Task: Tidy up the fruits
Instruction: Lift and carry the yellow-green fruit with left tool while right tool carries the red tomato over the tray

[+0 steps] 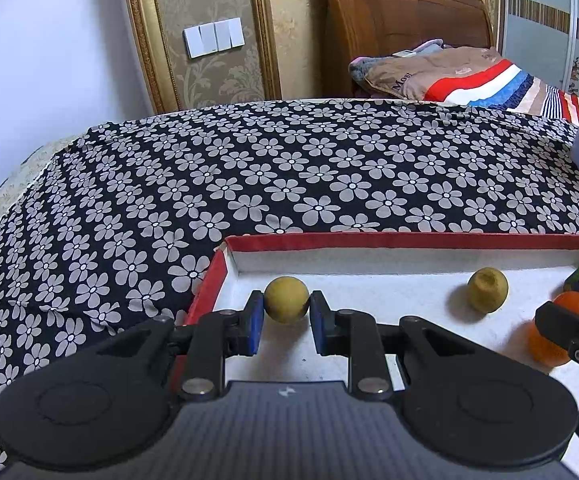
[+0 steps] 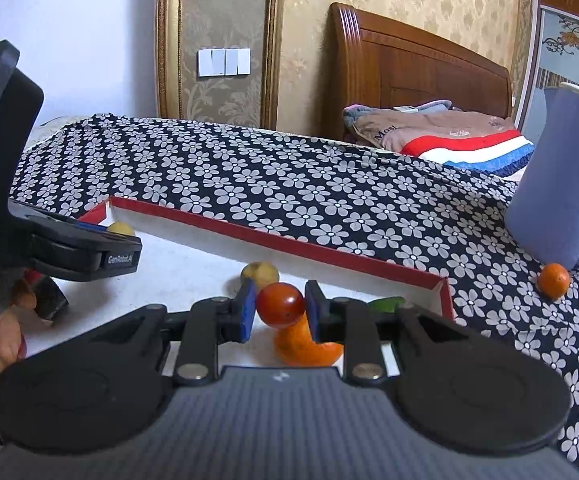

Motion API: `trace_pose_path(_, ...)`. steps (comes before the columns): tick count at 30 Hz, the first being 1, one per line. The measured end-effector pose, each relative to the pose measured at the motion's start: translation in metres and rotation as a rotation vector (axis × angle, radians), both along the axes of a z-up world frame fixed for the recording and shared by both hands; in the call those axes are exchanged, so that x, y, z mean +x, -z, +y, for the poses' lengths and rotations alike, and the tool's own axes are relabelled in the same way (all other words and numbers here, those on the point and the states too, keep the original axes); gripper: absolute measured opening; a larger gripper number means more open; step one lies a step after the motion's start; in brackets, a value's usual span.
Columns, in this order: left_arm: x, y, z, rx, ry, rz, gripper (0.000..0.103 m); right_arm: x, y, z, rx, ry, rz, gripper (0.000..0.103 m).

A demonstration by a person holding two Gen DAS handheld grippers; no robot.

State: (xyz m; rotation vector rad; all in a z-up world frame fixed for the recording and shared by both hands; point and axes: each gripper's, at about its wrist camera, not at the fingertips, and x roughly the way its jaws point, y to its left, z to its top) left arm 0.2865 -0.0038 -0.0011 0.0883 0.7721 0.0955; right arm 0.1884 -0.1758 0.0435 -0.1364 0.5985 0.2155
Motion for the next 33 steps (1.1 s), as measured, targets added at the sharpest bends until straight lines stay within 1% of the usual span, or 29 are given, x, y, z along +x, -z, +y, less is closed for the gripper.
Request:
trace_pose_path(17, 0.002, 0.002, -0.002, 0.003, 0.003, -0.004, 0.024, 0.001, -0.003, 0.002, -0.005, -0.002, -0.007, 0.025)
trace_pose_path(33, 0.008, 0.007, -0.003, 0.006, -0.002, 0.010, 0.024, 0.015, 0.006, -0.004, 0.008, 0.027, 0.018, 0.025)
